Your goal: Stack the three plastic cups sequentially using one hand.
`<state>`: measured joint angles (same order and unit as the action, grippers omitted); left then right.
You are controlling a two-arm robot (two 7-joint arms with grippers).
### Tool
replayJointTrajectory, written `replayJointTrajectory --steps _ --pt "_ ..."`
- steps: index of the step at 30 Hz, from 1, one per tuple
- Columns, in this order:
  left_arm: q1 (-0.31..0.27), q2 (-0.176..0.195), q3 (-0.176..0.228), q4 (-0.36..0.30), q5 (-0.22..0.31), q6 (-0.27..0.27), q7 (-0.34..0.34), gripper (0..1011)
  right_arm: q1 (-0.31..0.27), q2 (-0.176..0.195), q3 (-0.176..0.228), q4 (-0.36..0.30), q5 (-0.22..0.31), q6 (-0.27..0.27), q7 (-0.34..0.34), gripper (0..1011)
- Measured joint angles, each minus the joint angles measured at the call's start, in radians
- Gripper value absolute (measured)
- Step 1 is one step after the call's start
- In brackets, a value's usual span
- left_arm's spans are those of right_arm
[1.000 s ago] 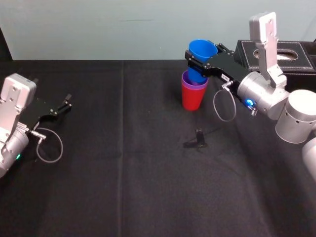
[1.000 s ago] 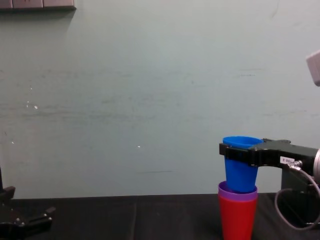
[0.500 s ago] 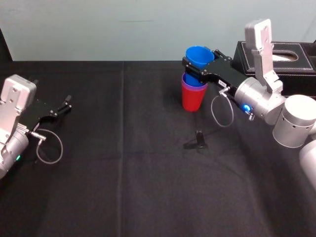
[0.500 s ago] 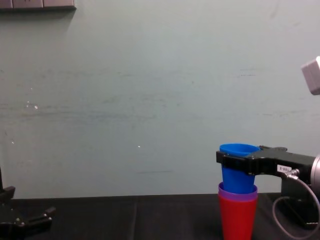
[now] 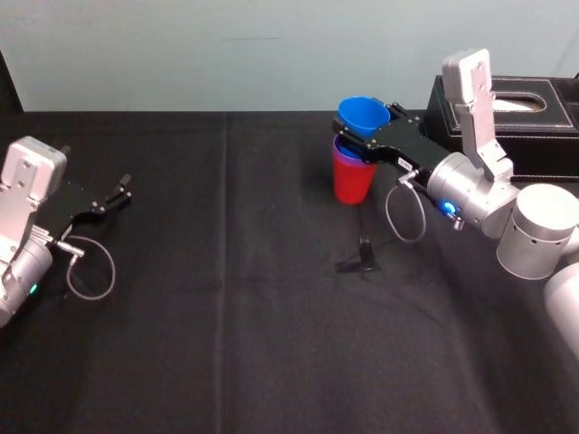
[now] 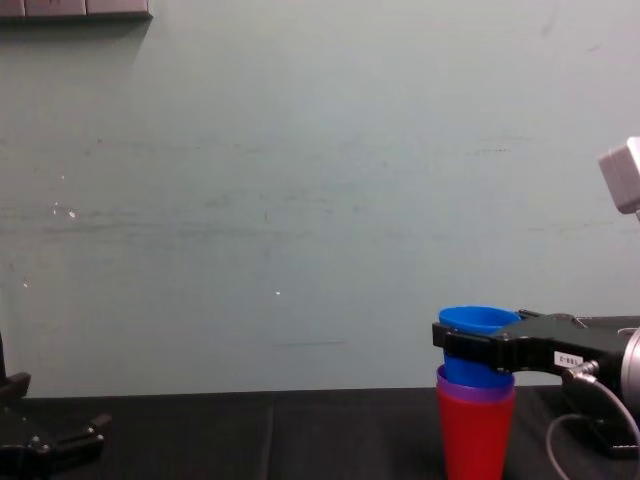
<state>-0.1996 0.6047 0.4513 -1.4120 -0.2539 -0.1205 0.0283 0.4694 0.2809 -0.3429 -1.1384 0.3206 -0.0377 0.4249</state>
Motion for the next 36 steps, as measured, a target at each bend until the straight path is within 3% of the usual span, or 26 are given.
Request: replayJointTrajectory --steps 29,36 --pt "0.0 0.0 0.0 0.0 0.0 0.0 0.0 1005 -0.003 -0.015 0.001 0.042 -0.027 -0.027 -0.001 761" --pt "0.0 0.0 0.0 0.0 0.0 0.0 0.0 1005 -0.003 -0.015 0.001 0.041 -0.026 -0.026 -0.003 883"
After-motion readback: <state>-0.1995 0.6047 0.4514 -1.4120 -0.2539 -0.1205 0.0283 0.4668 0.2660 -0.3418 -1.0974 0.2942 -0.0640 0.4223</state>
